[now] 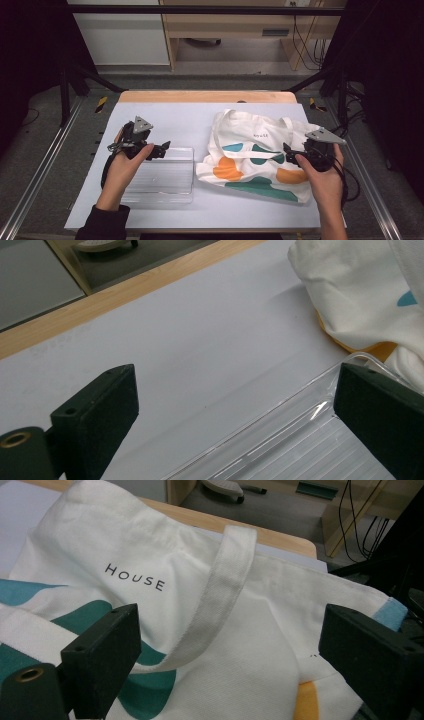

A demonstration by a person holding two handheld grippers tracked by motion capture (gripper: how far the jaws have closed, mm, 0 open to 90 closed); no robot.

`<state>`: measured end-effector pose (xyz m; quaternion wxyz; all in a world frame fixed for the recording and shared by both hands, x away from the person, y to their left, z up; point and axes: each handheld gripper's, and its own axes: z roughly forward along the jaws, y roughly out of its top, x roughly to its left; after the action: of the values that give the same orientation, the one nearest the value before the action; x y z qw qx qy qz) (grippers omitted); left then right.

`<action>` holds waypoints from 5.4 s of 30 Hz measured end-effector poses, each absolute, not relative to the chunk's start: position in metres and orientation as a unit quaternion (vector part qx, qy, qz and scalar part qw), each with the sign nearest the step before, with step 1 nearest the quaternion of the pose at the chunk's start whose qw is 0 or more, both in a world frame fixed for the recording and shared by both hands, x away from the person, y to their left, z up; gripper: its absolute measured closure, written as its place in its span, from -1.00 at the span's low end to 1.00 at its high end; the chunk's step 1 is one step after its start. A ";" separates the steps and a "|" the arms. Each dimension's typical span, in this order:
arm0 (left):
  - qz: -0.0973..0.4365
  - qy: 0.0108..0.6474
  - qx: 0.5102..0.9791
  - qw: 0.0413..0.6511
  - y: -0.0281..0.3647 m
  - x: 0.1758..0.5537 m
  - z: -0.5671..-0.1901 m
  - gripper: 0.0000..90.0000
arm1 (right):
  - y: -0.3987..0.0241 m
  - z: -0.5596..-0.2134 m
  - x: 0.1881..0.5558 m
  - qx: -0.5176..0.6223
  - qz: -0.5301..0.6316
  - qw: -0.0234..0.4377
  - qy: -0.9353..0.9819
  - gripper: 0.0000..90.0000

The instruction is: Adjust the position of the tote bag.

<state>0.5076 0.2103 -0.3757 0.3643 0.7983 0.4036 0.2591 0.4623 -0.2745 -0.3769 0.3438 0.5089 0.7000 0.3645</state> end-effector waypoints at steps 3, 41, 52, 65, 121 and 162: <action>0.257 0.399 0.801 0.364 0.208 0.507 -0.376 -0.90 | -0.279 -0.376 0.462 0.515 0.368 0.339 0.696 -0.77; 0.238 0.339 0.830 0.374 0.173 0.492 -0.363 -0.90 | -0.339 -0.409 0.541 0.632 0.328 0.235 0.661 -0.15; 0.232 0.332 0.830 0.384 0.167 0.490 -0.362 -0.90 | -0.313 -0.395 0.507 0.557 0.399 0.285 0.670 0.72; 0.236 0.315 0.837 0.381 0.158 0.480 -0.359 -0.90 | -0.263 -0.390 0.445 0.464 0.438 0.310 0.705 0.75; 0.211 0.259 0.851 0.405 0.090 0.498 -0.351 -0.85 | -0.249 -0.409 0.365 0.354 0.468 0.296 0.754 0.75; 0.173 0.150 0.904 0.362 -0.030 0.567 -0.340 -0.66 | -0.264 -0.408 0.347 0.347 0.485 0.281 0.752 0.74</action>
<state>0.5668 -0.0301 -0.3405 0.3617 0.9037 0.1503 0.1728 0.3474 -0.2637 -0.4083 0.2813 0.3468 0.7519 0.4850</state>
